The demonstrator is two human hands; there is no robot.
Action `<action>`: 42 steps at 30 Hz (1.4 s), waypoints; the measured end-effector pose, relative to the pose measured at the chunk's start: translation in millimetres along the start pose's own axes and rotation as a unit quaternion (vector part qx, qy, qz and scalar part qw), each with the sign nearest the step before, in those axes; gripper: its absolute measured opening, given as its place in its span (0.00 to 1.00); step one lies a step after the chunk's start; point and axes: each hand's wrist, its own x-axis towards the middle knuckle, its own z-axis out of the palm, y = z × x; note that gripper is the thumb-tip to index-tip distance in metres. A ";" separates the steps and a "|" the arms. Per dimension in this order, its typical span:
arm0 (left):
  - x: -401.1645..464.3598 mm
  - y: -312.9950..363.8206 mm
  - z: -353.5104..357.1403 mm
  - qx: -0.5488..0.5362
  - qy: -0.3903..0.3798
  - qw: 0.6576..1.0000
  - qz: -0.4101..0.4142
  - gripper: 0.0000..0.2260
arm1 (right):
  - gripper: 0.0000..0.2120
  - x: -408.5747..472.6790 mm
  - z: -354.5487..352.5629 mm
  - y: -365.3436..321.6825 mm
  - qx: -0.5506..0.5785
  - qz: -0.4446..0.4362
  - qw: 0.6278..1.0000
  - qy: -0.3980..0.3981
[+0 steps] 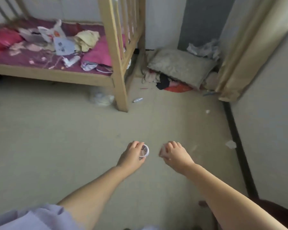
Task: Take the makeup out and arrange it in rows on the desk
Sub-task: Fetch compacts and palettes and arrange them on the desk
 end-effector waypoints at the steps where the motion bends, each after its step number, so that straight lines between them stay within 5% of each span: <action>1: -6.3 -27.9 -16.2 0.002 0.009 1.000 -0.019 0.21 | 0.20 18.0 -0.5 -29.5 0.017 -0.009 1.000 0.002; 15: -54.0 -322.9 -152.3 0.000 0.114 0.964 -0.242 0.21 | 0.24 240.9 8.8 -331.5 -0.005 -0.268 0.960 -0.081; 31: -72.7 -607.2 -313.8 -0.025 0.269 0.830 -0.488 0.21 | 0.20 514.6 2.1 -685.9 -0.126 -0.576 0.801 -0.101; 42: -126.6 -873.6 -466.8 -0.004 0.295 0.796 -0.530 0.22 | 0.21 644.1 22.2 -976.7 -0.098 -0.591 0.796 -0.088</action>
